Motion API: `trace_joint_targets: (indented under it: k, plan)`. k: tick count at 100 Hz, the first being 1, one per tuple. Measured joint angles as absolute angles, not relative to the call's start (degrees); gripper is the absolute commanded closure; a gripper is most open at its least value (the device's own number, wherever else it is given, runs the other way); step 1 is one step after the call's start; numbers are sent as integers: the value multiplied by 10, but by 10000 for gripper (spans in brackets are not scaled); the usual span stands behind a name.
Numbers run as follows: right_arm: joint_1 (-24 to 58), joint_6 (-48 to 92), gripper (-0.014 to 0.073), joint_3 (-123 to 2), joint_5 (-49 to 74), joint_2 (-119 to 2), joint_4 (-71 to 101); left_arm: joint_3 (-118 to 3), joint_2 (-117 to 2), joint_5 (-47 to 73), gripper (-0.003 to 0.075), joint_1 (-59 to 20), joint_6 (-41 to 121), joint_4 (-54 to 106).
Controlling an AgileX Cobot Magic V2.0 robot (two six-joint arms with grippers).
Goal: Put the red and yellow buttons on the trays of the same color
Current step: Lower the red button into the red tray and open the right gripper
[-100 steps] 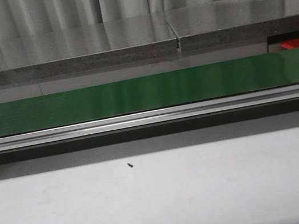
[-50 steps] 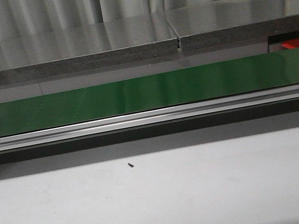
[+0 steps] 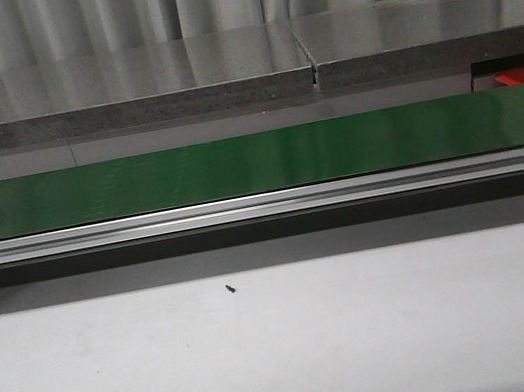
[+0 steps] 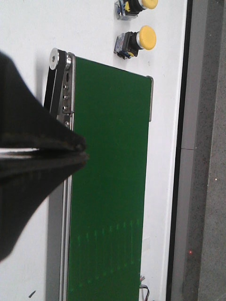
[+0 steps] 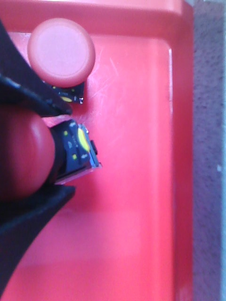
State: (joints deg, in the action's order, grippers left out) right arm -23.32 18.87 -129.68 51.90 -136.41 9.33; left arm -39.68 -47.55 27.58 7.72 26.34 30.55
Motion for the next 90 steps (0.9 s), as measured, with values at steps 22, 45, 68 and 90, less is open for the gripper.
trace_joint_targets:
  k: [22,45,68,90]
  plan:
    - [-233,189,557,-1308,521,-1389,95,-397,-475,274,739,77,263,305]
    - [-233,189,557,-1311,520,-1391,99,-397,-475,274,739,77,263,305]
    - [-233,189,557,-1313,521,-1403,99,-397,-475,274,739,77,263,305]
    - [-233,189,555,-1313,519,-1412,99,-397,-475,274,739,77,263,305]
